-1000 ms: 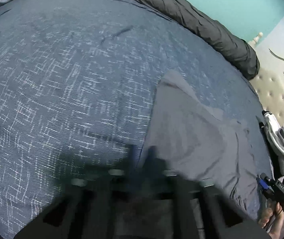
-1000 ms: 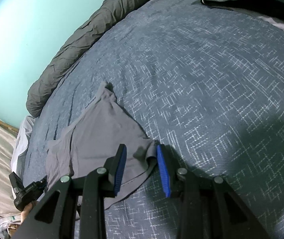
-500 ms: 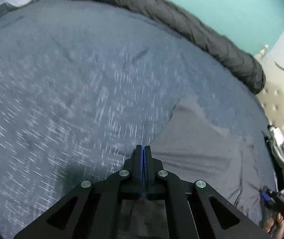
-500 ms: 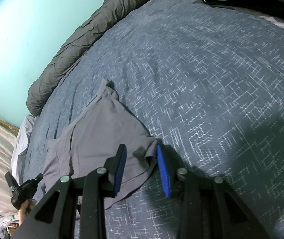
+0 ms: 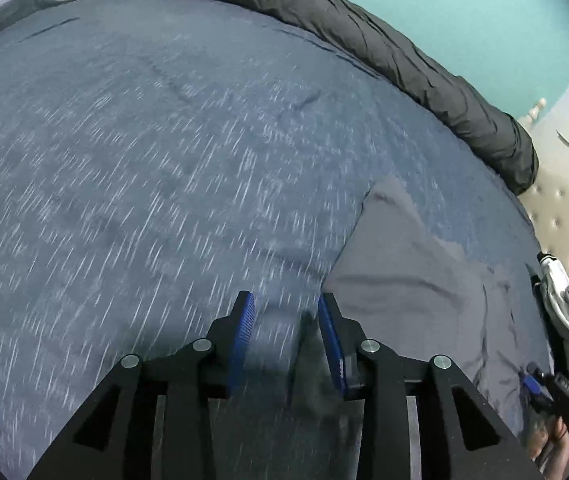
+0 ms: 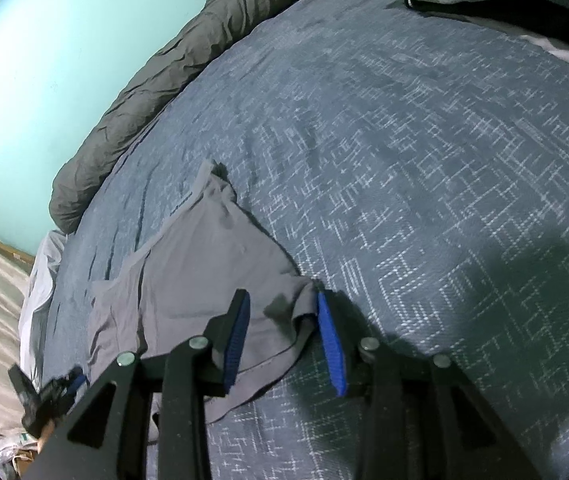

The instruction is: Fold clothes

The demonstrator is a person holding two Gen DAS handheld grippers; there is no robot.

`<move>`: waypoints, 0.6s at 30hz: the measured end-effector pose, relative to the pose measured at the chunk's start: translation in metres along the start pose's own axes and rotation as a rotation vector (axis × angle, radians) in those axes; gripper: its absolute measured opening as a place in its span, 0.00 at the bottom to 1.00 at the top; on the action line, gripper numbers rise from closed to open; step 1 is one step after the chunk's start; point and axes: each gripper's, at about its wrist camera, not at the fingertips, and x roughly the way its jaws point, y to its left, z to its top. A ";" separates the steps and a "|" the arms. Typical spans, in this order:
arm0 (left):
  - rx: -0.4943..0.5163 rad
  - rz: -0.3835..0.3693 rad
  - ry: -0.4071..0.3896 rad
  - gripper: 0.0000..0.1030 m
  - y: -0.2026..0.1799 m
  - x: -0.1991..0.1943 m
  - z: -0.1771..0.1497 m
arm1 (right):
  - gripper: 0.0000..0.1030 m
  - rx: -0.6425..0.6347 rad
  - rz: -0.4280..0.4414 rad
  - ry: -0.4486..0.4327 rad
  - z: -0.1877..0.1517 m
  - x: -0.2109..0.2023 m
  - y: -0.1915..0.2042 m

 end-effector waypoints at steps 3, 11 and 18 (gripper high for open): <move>0.006 -0.002 0.020 0.35 0.004 -0.005 -0.011 | 0.43 -0.004 -0.003 0.004 -0.002 0.000 0.003; 0.024 -0.015 0.062 0.03 0.015 -0.013 -0.025 | 0.30 -0.047 -0.010 0.051 -0.011 0.009 0.013; 0.038 -0.034 0.014 0.02 0.019 -0.029 -0.008 | 0.03 -0.023 -0.005 0.038 -0.014 0.005 0.002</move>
